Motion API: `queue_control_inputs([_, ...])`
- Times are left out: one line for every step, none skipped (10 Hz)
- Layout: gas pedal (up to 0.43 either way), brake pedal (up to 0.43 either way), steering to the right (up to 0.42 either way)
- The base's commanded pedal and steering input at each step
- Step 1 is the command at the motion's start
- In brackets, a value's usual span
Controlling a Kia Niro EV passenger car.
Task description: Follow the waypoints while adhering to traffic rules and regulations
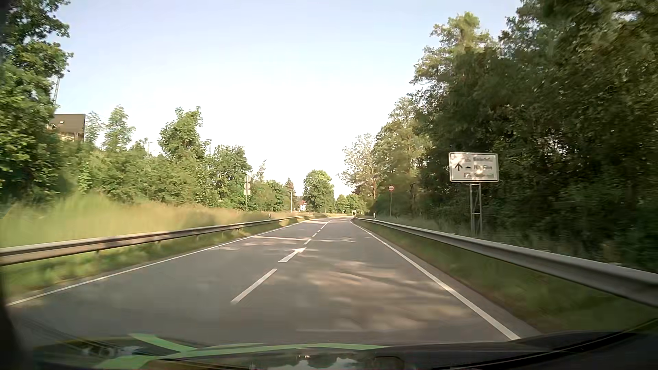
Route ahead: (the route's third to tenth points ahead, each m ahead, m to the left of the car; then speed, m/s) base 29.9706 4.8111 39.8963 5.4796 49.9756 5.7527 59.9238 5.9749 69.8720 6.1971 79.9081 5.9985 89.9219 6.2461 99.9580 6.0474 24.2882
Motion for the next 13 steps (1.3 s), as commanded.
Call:
queue_control_inputs([0.197,0.000,-0.008])
queue_control_inputs([0.197,0.000,-0.008])
queue_control_inputs([0.197,0.000,-0.008])
queue_control_inputs([0.197,0.000,-0.008])
queue_control_inputs([0.169,0.000,-0.008])
queue_control_inputs([0.047,0.000,-0.008])
queue_control_inputs([0.039,0.000,-0.008])
queue_control_inputs([0.039,0.000,-0.008])
queue_control_inputs([0.039,0.000,-0.008])
queue_control_inputs([0.047,0.000,-0.008])
queue_control_inputs([0.047,0.000,-0.008])
queue_control_inputs([0.047,0.000,-0.008])
queue_control_inputs([0.067,0.000,-0.008])
